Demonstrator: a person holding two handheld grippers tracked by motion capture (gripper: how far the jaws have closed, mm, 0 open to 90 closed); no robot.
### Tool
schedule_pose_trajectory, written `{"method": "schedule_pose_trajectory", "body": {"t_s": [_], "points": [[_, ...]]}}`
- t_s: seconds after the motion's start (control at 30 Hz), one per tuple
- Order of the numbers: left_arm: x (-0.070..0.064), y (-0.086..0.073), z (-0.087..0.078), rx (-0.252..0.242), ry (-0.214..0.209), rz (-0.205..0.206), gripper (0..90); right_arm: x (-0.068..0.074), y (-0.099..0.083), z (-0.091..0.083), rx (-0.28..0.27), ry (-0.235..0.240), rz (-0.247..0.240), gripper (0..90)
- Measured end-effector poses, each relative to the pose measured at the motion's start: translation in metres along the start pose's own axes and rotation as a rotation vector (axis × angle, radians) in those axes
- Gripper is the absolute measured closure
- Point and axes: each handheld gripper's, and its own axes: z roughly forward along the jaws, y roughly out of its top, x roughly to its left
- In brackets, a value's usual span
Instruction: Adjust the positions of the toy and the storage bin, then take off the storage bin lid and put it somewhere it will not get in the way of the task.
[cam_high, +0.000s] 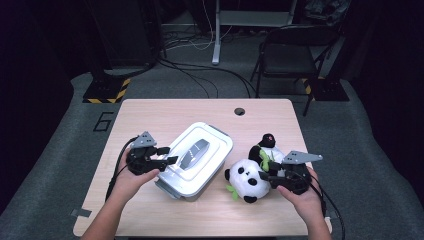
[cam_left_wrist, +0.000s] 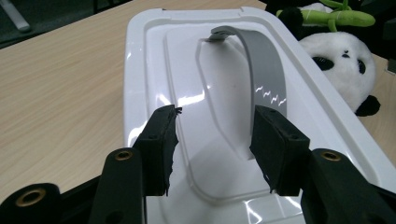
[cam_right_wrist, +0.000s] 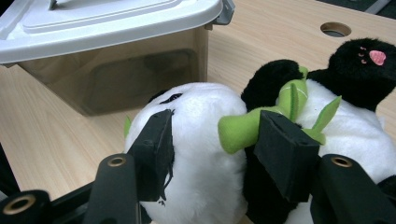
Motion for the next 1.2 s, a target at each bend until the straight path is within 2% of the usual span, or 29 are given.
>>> {"method": "schedule_pose_trajectory", "body": {"t_s": [0.33,0.4,0.43,0.53,0.57,0.67,0.8,0.87,0.9,1.03,1.2], "points": [[-0.014,0.017,0.013,-0.003,-0.042,0.012,46.7,0.000,0.000,0.001,0.001,0.001,0.004,45.3],[-0.019,0.020,0.016,-0.007,-0.037,0.019,46.7,0.000,0.000,0.002,0.004,-0.001,0.000,45.2],[-0.023,0.023,0.021,-0.005,-0.049,0.015,47.6,0.000,0.000,0.002,0.002,-0.001,0.000,45.1],[-0.026,0.026,0.025,0.006,-0.038,0.028,49.8,0.000,0.000,0.003,0.005,0.000,-0.006,45.0],[-0.029,0.028,0.029,0.012,-0.021,0.037,50.6,0.000,0.000,0.003,0.005,-0.001,-0.004,45.0],[-0.030,0.029,0.033,0.016,-0.021,0.039,52.0,0.000,0.000,0.003,0.007,-0.001,-0.004,45.1],[-0.030,0.029,0.044,0.042,-0.030,0.039,59.0,0.000,-0.001,0.004,0.007,-0.004,-0.004,45.0],[-0.031,0.029,0.045,0.044,-0.038,0.028,60.8,0.000,-0.001,0.004,0.008,-0.005,-0.008,45.0],[-0.030,0.028,0.047,0.042,-0.031,0.036,64.5,0.001,-0.001,0.004,0.011,-0.008,-0.012,45.0],[-0.031,0.027,0.046,0.041,-0.037,0.028,65.3,0.001,-0.002,0.005,0.011,-0.010,-0.011,44.9],[-0.035,0.024,0.042,0.049,-0.066,0.047,66.1,0.001,-0.002,0.005,0.012,-0.011,-0.011,44.8]]}}
